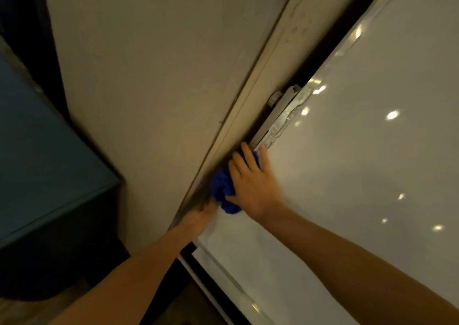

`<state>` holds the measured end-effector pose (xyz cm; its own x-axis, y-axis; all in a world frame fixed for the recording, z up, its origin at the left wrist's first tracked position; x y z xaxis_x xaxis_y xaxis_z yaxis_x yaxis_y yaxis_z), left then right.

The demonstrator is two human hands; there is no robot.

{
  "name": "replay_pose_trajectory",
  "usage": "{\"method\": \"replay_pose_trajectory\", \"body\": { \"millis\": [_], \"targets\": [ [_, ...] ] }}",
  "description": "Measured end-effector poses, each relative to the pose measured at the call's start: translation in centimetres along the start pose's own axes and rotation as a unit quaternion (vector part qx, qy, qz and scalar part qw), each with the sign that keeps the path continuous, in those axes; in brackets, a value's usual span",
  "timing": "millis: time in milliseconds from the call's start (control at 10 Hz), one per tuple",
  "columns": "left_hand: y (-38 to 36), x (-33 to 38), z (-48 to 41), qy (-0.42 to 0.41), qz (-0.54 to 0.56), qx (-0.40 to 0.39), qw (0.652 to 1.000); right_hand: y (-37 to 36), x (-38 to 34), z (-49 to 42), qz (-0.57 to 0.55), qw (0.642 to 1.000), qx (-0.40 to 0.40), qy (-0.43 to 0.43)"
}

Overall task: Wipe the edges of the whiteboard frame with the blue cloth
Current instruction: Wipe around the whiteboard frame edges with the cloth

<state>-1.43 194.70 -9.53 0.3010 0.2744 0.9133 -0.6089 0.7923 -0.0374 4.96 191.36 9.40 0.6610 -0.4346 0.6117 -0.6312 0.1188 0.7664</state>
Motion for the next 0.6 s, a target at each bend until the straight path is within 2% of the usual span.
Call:
{"method": "replay_pose_trajectory", "body": {
  "millis": [100, 200, 300, 400, 500, 600],
  "targets": [
    [0.0, 0.9, 0.1, -0.009, -0.093, -0.04, 0.995, 1.9, 3.6, -0.2, -0.066, 0.988, 0.063, -0.127],
    [0.2, 1.7, -0.3, -0.051, -0.108, -0.058, 0.991, 0.0, -0.4, 2.1, -0.105, 0.992, 0.022, -0.069],
    [0.6, 3.6, -0.4, -0.125, -0.12, -0.042, 0.984, -1.3, -2.0, 3.0, -0.094, 0.995, -0.011, -0.02],
    [0.2, 7.5, 0.6, -0.166, -0.076, -0.046, 0.982, 0.8, 1.8, 1.5, -0.094, 0.991, 0.055, -0.083],
    [-0.4, 11.0, 0.7, -0.257, -0.066, -0.028, 0.964, 2.0, 3.6, 1.8, -0.178, 0.971, 0.102, -0.123],
    [-0.8, 13.6, 1.1, -0.301, -0.035, -0.018, 0.953, 0.8, 1.7, 2.3, -0.15, 0.982, 0.088, -0.071]
  ]
}}
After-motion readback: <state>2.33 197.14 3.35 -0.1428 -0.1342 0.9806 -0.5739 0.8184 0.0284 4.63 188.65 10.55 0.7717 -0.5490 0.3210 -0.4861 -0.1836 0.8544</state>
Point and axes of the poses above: each hand's wrist, its own z-axis away from the middle knuckle, its own y-axis out of the back of the hand, x = y × z, the point moved 8 cm from there along -z, towards the middle knuckle, and after that the axes turned 12 degrees about -y, right-handed, at the moved point
